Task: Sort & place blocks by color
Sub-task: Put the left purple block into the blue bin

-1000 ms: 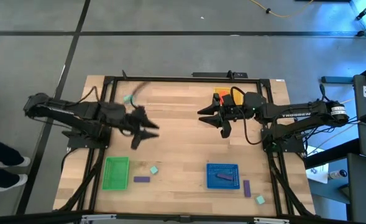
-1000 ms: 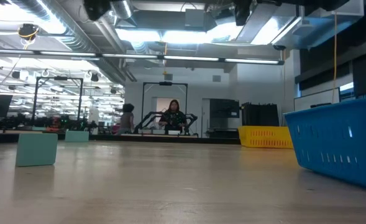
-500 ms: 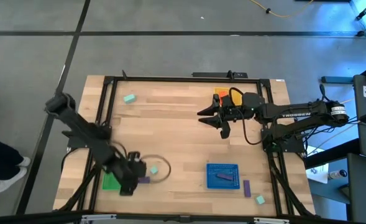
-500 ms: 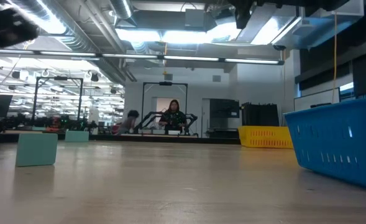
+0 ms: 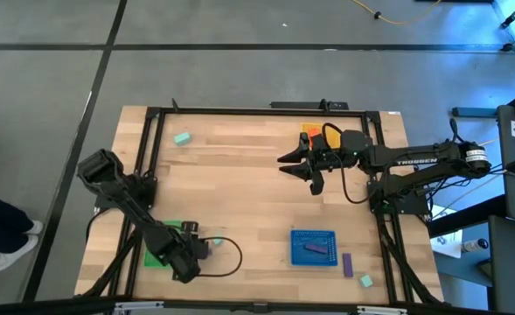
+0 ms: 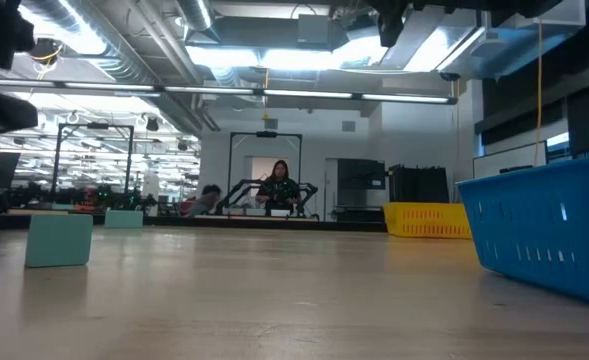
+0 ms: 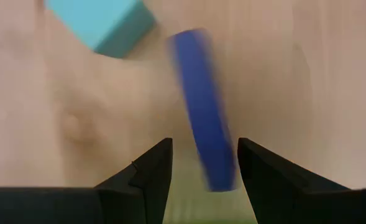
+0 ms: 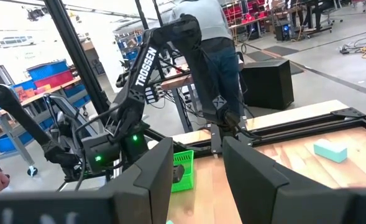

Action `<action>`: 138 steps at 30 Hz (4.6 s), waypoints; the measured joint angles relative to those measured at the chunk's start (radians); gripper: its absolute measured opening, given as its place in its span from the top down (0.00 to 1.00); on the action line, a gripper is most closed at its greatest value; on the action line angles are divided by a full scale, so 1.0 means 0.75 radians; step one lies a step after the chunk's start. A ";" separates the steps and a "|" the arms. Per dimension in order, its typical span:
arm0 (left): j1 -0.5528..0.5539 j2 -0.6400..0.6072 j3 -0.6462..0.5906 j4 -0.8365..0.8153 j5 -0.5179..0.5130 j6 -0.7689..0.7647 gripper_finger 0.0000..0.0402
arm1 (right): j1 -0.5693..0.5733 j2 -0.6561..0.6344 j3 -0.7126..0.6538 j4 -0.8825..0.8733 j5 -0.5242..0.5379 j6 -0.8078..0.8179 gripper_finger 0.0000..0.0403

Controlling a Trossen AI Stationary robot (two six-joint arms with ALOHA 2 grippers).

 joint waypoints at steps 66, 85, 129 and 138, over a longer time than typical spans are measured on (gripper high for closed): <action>0.924 -1.148 -0.053 0.440 -0.079 0.723 0.88 | 0.001 0.001 0.000 0.070 0.010 0.075 0.64; 1.196 -0.680 -0.066 1.112 0.411 0.779 0.89 | 0.002 0.001 0.000 0.087 0.017 0.071 0.64; 1.118 -0.667 -0.421 1.782 0.213 0.523 0.89 | 0.010 0.040 0.001 0.072 0.095 0.175 0.57; 1.121 -0.667 -0.421 1.780 0.199 0.523 0.89 | 0.011 0.201 0.135 0.079 0.159 0.062 0.33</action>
